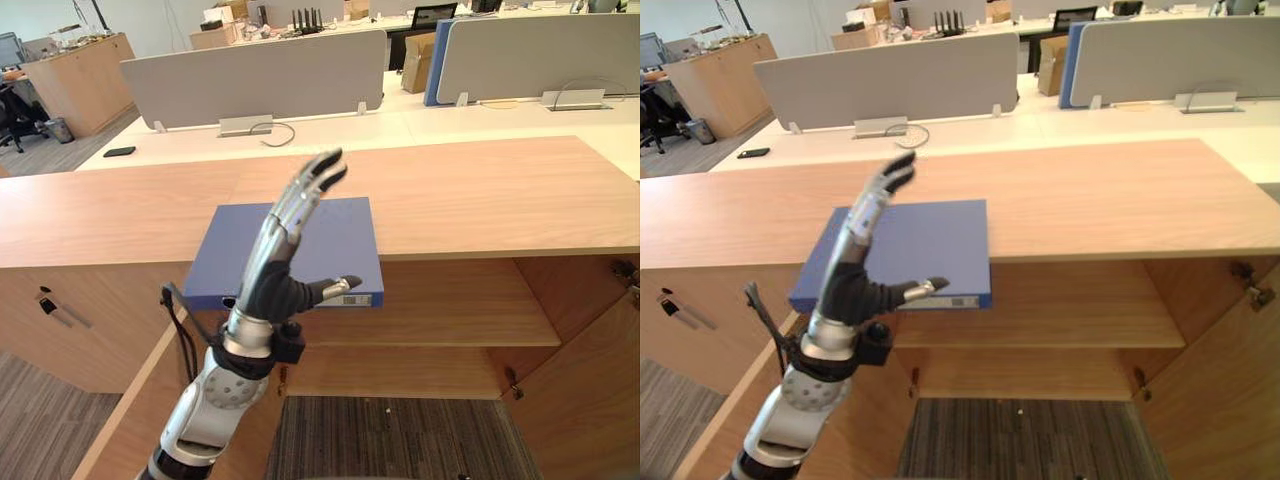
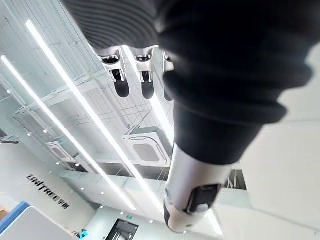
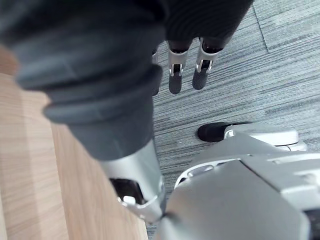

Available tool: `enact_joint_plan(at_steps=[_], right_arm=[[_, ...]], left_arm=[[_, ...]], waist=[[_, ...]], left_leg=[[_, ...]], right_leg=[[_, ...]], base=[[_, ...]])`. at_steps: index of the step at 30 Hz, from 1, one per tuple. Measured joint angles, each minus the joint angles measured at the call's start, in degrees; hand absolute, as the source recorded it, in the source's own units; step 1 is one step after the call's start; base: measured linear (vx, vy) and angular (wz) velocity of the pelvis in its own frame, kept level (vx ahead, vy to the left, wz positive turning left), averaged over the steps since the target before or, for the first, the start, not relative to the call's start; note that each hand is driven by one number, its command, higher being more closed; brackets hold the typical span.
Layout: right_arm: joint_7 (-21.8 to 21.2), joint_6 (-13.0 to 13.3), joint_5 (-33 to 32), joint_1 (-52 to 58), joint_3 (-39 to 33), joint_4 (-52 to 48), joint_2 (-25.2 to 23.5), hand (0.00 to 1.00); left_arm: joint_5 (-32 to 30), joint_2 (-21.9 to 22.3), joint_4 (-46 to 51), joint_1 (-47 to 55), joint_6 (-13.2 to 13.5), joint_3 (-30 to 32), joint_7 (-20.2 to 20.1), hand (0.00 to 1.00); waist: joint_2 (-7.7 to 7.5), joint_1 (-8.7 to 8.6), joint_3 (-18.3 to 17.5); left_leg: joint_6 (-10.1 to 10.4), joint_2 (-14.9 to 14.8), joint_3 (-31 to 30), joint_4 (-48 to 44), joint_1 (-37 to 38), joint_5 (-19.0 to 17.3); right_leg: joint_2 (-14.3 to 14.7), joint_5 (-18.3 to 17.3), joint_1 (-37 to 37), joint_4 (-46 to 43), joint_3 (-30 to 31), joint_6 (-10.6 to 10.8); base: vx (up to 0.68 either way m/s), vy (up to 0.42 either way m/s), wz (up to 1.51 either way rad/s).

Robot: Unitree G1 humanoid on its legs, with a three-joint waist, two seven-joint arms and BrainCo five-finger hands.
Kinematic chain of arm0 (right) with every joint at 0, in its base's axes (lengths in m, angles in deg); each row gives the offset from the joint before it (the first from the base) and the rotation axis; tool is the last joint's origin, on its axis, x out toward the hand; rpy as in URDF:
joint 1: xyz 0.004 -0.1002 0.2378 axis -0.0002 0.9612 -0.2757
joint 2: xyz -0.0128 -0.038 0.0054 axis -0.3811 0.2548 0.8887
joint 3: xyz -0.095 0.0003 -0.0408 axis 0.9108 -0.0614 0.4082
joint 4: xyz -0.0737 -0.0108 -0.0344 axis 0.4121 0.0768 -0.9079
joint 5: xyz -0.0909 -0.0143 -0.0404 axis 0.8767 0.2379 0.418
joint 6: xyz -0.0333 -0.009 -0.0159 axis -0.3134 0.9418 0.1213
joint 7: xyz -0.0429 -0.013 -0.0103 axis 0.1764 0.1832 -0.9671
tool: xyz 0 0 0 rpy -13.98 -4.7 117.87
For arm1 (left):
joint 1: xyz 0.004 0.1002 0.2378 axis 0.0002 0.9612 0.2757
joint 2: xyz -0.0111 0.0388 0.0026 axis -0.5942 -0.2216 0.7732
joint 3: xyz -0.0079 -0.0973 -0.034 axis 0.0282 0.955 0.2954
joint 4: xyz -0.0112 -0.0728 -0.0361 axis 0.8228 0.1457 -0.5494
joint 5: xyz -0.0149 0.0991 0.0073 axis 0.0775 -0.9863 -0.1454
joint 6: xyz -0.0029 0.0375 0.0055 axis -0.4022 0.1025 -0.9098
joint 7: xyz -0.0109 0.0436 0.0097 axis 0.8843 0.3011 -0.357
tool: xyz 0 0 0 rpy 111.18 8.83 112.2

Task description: Walk over to the cabinet, pick up the folder, carry it to the office cabinet, place the folder inside the office cabinet, then close the office cabinet door

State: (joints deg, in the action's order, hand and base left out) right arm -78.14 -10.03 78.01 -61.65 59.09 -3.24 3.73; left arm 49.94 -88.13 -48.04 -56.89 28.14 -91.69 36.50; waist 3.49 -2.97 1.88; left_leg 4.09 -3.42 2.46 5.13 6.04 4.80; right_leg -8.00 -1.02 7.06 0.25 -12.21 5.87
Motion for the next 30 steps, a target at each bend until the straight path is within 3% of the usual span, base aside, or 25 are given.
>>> enact_joint_plan(at_steps=[8, 13, 30], right_arm=[[0.12, -0.09, -0.04, -0.09, 0.62, -0.08, -0.09, 0.00], [0.12, -0.17, -0.09, -0.05, 0.64, -0.09, -0.08, 0.00], [-0.36, -0.71, -0.07, 0.41, -0.48, -1.48, 0.05, 0.00]], left_arm=[[-9.97, -6.43, -10.59, 0.15, 0.19, -0.54, 1.23, 0.00], [-11.85, -9.14, -10.93, 1.30, 0.11, -0.10, 1.38, 0.00], [-13.86, -9.25, -16.11, 6.96, -1.53, 8.20, 1.37, 0.00]], waist=[[-0.53, 0.03, -0.39], [-0.53, -0.01, -0.38], [-0.42, 0.09, -0.15]], left_leg=[[0.27, -0.34, 0.22, -0.16, 0.11, -0.30], [0.57, -0.81, 0.33, -0.16, 0.25, -0.50], [1.18, -1.50, 0.68, -0.17, 0.86, -1.02]], right_leg=[[0.55, 0.59, 0.57, 1.50, -0.12, -0.24], [1.18, 1.04, 1.23, 2.72, -0.10, -0.58], [2.05, 1.13, 2.12, 3.70, 0.01, -0.72]], base=[[0.00, 0.000, 0.00], [0.00, 0.000, 0.00], [0.00, 0.000, 0.00]])
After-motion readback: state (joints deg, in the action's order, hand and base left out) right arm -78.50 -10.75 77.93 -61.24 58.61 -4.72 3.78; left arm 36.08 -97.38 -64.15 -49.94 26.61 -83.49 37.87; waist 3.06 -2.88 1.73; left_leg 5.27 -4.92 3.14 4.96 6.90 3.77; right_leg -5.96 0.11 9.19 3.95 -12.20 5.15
